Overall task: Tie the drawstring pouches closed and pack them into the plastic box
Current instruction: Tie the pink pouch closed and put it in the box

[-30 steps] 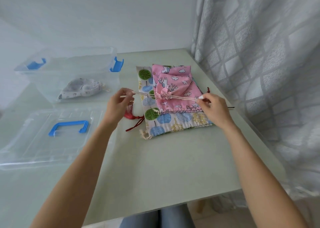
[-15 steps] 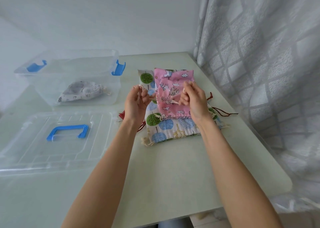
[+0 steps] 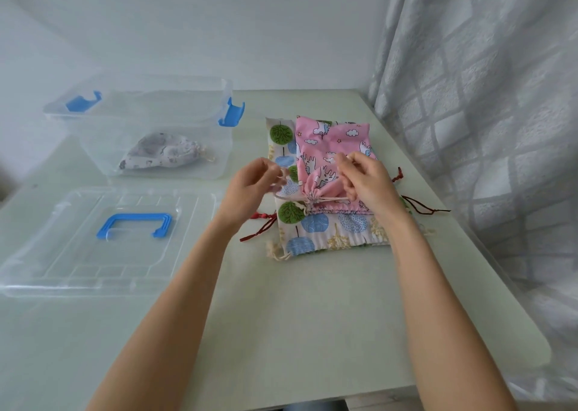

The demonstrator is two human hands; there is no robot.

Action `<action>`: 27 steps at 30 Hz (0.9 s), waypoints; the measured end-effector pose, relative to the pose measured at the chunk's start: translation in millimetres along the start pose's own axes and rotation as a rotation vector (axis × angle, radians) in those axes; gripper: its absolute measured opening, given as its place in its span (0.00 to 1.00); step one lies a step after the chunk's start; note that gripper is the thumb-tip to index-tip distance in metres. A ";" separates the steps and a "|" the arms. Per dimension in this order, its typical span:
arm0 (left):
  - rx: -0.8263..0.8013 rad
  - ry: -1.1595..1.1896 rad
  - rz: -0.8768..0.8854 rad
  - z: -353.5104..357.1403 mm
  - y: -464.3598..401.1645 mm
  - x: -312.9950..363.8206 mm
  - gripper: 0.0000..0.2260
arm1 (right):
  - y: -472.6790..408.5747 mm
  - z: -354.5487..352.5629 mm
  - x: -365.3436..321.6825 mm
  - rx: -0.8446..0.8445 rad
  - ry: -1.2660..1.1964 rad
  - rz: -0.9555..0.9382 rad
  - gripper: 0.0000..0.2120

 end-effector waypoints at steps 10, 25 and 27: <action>0.068 -0.535 0.436 -22.4 -34.9 90.4 0.03 | -24.6 31.7 -62.0 -0.322 0.180 -0.060 0.07; -0.061 0.088 0.020 9.5 -41.2 16.4 0.09 | -53.8 21.5 -35.4 -0.151 0.119 -0.029 0.05; 0.002 0.111 0.029 4.8 -43.2 16.2 0.07 | -54.5 18.1 -34.4 -0.127 0.103 -0.034 0.04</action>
Point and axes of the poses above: each hand's wrist, its own y-axis away from the middle knuckle, its own z-axis out of the palm, x = y × z, the point moved 5 cm from there along -y, towards the middle knuckle, and after that the axes turned 7 degrees about z, right-handed, at the moved point
